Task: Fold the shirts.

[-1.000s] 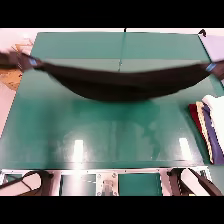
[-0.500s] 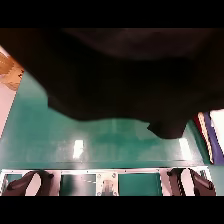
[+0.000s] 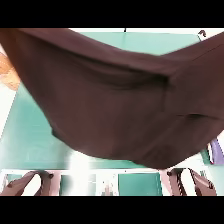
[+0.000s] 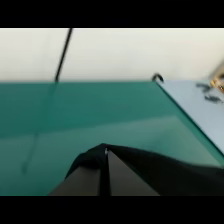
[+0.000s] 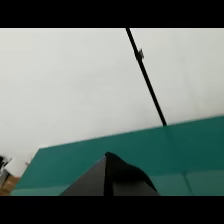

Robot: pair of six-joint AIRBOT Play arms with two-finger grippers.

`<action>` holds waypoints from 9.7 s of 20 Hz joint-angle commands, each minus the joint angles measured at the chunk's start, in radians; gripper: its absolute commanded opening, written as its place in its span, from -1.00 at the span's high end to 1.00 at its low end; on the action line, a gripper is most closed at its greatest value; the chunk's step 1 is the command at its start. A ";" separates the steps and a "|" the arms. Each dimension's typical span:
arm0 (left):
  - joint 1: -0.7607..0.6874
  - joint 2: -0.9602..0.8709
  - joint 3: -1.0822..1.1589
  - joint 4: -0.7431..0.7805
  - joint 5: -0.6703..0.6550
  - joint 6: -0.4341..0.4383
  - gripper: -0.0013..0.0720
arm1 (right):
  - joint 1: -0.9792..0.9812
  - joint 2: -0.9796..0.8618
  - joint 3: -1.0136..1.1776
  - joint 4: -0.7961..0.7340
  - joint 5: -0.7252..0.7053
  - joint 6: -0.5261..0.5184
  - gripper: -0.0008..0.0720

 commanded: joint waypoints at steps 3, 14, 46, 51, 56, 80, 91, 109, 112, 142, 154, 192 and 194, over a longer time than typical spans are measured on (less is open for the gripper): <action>-0.176 -0.290 -0.269 0.023 0.182 0.128 0.90 | 0.109 -0.252 -0.365 0.080 -0.175 -0.234 0.93; -0.192 -0.777 -0.138 -0.197 0.463 0.222 0.90 | 0.168 -1.172 0.178 0.317 -0.138 -0.313 0.93; -0.192 -0.839 -0.161 0.279 0.233 0.156 0.90 | 0.193 -1.271 0.356 -0.397 0.156 -0.066 0.94; -0.192 -0.839 -0.161 0.305 0.216 0.111 0.90 | 0.215 -1.271 0.355 -0.401 0.132 -0.059 0.93; -0.192 -0.839 -0.160 0.304 0.255 0.080 0.07 | 0.220 -1.271 0.356 -0.416 0.126 -0.011 0.90; -0.019 0.047 -0.982 0.380 0.030 -0.278 -0.43 | -0.110 -0.270 -0.663 -0.707 0.226 0.270 0.34; -0.356 0.046 -1.260 0.026 0.727 -0.313 -0.43 | -0.097 -0.300 -0.919 -0.470 0.036 0.207 0.06; -0.368 -0.120 -1.220 -0.144 0.715 -0.223 0.90 | -0.065 -0.384 -0.946 -0.207 0.013 0.038 0.56; -0.367 -0.111 -1.194 -0.123 0.680 -0.204 0.90 | -0.055 -0.383 -0.935 -0.216 0.048 0.016 0.93; -0.250 -0.699 -0.223 0.367 0.207 -0.338 0.90 | 0.192 -0.866 -0.135 -0.248 0.002 0.196 0.93; -0.165 -0.906 0.206 0.368 0.114 -0.336 -0.98 | 0.047 -1.212 0.303 -0.359 0.260 0.054 -0.67; -0.998 -1.228 0.319 0.096 0.531 -0.251 0.90 | 0.342 -0.953 0.628 -0.214 0.703 0.168 0.93; -0.998 -1.253 0.351 0.063 0.506 -0.251 0.90 | 0.354 -0.954 0.628 -0.216 0.702 0.169 0.93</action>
